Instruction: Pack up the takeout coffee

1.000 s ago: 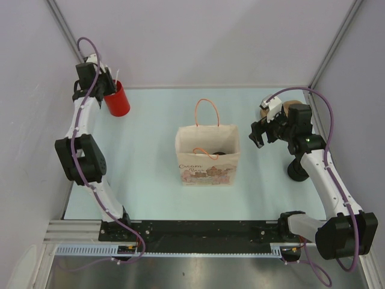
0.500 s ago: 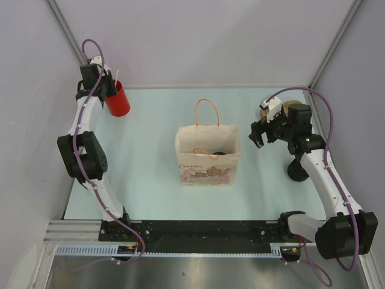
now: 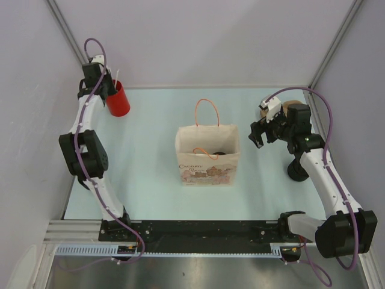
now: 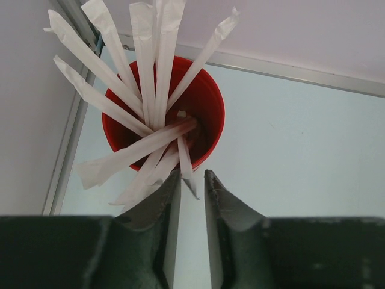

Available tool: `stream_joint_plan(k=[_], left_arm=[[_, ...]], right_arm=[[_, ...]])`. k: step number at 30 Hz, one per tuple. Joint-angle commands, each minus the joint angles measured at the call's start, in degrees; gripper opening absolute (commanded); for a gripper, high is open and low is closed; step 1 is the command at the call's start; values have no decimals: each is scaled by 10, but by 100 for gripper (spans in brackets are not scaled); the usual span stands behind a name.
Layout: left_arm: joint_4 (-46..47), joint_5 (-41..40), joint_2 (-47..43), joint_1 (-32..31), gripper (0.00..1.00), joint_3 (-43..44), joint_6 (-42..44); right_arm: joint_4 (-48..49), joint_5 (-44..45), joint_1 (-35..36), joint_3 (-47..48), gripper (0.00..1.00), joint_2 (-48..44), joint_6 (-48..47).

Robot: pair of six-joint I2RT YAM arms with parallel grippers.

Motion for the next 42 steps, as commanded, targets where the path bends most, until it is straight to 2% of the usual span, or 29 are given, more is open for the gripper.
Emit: stream_joint_plan(k=[1, 10, 16, 26, 42], left_arm=[[0, -12, 6, -4, 23, 36, 11], [-5, -12, 7, -5, 7, 41, 13], [-15, -8, 3, -5, 0, 49, 12], [-42, -1, -21, -4, 0, 68, 7], [-86, 46, -139, -4, 0, 74, 7]], right_arm=[[8, 1, 3, 0, 99, 1, -8], [8, 3, 4, 0, 99, 3, -9], [8, 3, 4, 0, 99, 0, -9], [7, -2, 0, 0, 99, -4, -8], [5, -10, -15, 0, 100, -1, -8]])
